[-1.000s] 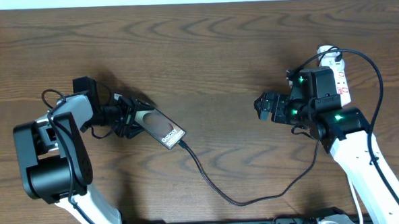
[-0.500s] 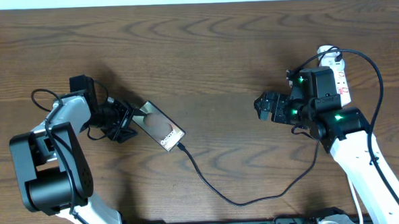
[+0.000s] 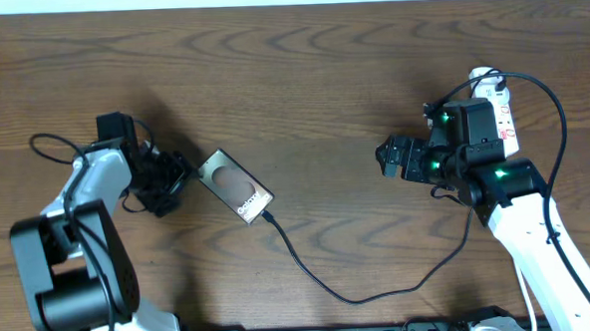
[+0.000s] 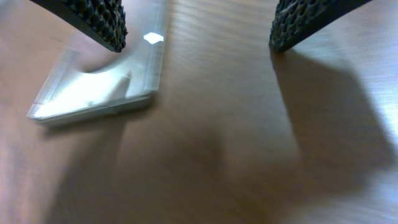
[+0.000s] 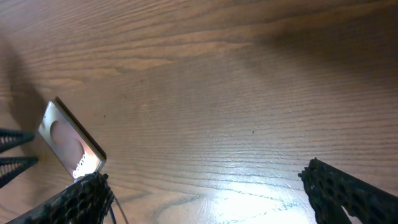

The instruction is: Plug charger to phone and switch on socket

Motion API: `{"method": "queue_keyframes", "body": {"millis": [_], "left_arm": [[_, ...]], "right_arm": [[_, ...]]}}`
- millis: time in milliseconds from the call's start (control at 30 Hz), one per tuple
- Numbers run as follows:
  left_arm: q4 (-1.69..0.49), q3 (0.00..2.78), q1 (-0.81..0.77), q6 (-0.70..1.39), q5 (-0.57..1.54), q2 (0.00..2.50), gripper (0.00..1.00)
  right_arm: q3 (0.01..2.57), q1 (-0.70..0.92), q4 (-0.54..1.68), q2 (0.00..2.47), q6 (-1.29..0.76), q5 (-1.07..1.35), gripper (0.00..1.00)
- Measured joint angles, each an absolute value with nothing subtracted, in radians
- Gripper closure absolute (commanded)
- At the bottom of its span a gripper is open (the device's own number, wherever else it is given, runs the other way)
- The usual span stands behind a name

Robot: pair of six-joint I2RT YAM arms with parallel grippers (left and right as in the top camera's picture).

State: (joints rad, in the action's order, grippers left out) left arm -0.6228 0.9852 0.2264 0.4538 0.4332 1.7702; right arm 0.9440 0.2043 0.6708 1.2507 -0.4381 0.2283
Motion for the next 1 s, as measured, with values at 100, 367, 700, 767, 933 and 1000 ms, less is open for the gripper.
{"method": "queue_keyframes", "body": {"millis": [100, 367, 700, 767, 933, 1000], "left_arm": [[-0.629, 0.957, 0.232, 0.404, 0.362, 1.708, 0.23], [-0.656, 0.951, 0.179, 0.261, 0.301, 1.364, 0.23], [-0.662, 0.951, 0.108, 0.171, 0.286, 1.159, 0.02], [-0.662, 0.951, 0.108, 0.167, 0.286, 1.158, 0.02], [-0.662, 0.951, 0.108, 0.16, 0.286, 1.158, 0.01], [-0.662, 0.951, 0.108, 0.159, 0.286, 1.158, 0.01]], "right_arm": [[0.944, 0.204, 0.67, 1.251, -0.439, 0.228, 0.01], [0.944, 0.204, 0.669, 1.251, -0.438, 0.229, 0.01], [0.944, 0.204, 0.67, 1.251, -0.438, 0.231, 0.01], [0.944, 0.204, 0.669, 1.251, -0.438, 0.23, 0.01], [0.944, 0.204, 0.676, 1.251, -0.438, 0.216, 0.01], [0.944, 0.204, 0.676, 1.251, -0.438, 0.22, 0.01]]}}
